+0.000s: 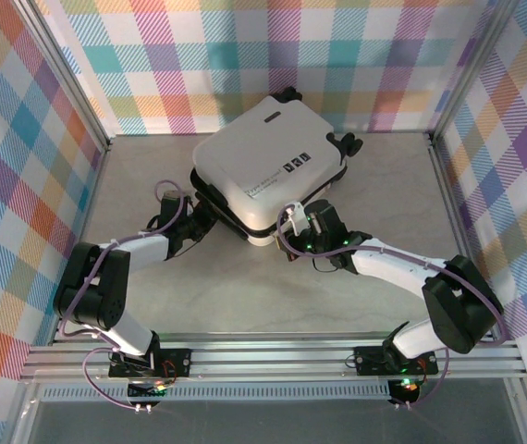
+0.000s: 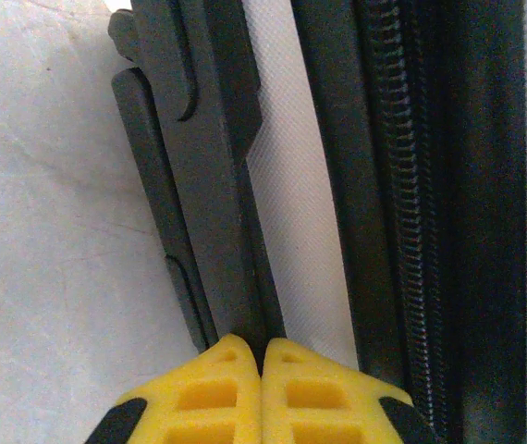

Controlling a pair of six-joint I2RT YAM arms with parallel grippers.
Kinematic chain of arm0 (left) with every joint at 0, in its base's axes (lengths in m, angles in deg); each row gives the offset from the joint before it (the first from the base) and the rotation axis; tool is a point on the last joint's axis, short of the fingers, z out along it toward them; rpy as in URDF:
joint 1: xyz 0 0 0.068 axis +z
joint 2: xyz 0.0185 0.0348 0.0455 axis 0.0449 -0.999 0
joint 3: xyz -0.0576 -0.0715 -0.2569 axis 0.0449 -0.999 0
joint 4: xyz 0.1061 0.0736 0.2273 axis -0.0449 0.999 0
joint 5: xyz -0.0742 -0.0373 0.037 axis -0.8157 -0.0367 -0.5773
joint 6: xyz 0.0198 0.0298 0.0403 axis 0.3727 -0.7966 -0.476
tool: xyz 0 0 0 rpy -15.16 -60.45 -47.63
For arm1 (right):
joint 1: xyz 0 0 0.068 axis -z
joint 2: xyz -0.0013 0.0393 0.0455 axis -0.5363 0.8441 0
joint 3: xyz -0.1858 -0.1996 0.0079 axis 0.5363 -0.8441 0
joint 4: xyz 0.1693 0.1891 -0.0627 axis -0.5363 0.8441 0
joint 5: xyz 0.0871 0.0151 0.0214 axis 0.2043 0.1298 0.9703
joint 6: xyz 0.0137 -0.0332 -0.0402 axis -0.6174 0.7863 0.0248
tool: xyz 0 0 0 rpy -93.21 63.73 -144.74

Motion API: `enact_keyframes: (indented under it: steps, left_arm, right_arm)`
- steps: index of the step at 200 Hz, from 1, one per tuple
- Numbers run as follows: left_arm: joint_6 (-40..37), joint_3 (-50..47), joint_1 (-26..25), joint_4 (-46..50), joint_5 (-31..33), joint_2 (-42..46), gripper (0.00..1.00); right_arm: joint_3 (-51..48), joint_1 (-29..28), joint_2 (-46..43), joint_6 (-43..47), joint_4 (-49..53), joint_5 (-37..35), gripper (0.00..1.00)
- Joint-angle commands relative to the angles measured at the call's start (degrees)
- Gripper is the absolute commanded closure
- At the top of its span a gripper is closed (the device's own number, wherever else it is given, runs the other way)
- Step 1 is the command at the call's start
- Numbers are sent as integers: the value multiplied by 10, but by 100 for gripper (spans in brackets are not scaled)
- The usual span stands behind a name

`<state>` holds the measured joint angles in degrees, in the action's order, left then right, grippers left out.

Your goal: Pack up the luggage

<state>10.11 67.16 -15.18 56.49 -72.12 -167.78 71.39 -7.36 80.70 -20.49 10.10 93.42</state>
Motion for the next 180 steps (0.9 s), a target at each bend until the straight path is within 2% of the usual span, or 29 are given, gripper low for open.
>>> enact_keyframes:
  steps: [1, 29, 79, 126, 141, 180]
  left_arm:
    - [3, -17, 4, -5, 14, -40, 100]
    - [31, -42, -1, -43, 8, -52, 100]
    - [82, -86, -39, -115, 44, -74, 100]
    - [96, -76, -71, -124, 62, -83, 100]
    - [97, -77, -77, -117, 69, -78, 100]
    - [97, -84, -89, -98, 89, -56, 100]
  right_arm:
    - [-17, -20, -11, 7, 35, 41, 100]
    - [-13, -34, -5, 19, 18, 69, 100]
    - [24, -75, 27, 48, 11, 118, 100]
    - [74, -99, 67, 45, 5, 134, 100]
    - [84, -108, 83, 18, -19, 124, 100]
    - [117, -146, 131, -77, -64, 18, 100]
